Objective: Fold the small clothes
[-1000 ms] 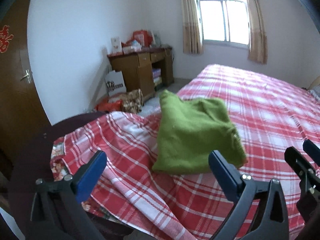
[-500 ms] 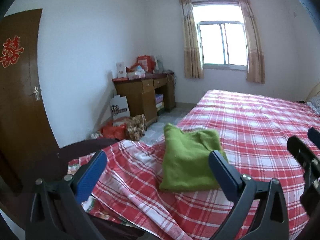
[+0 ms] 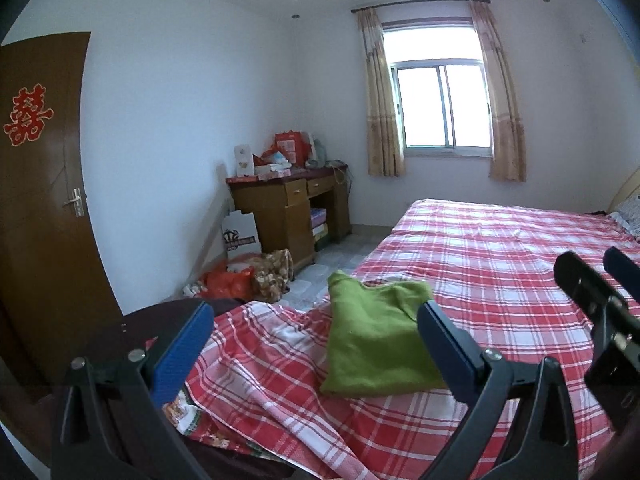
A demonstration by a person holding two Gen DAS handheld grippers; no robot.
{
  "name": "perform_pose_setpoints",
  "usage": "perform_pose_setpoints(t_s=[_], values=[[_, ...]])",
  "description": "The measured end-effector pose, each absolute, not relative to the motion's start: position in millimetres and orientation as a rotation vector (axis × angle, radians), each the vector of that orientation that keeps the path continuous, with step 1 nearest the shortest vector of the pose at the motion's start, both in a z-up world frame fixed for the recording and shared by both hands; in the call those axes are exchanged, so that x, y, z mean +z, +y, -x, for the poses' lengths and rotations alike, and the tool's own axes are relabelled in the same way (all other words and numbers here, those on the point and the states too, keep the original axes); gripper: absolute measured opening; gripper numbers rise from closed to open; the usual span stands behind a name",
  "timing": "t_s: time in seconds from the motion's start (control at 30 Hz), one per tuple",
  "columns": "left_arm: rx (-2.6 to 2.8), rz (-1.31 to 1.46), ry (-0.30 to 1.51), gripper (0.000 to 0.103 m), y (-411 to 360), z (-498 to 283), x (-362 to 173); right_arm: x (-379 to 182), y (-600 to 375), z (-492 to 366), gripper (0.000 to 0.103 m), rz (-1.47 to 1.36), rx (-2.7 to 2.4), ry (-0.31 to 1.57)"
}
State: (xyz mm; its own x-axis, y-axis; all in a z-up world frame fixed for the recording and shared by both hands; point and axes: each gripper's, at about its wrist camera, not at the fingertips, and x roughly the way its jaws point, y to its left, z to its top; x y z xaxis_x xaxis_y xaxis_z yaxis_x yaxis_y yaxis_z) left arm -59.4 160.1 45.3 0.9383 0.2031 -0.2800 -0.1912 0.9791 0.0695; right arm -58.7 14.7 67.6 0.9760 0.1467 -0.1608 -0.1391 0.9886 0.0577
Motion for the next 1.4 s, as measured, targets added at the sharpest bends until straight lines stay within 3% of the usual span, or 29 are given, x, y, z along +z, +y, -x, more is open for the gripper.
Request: perform_pose_setpoints(t_s=[1.4], values=[[0.190, -0.045, 0.325, 0.103, 153, 55, 40, 60, 0, 53, 0.073, -0.101, 0.125, 0.211]])
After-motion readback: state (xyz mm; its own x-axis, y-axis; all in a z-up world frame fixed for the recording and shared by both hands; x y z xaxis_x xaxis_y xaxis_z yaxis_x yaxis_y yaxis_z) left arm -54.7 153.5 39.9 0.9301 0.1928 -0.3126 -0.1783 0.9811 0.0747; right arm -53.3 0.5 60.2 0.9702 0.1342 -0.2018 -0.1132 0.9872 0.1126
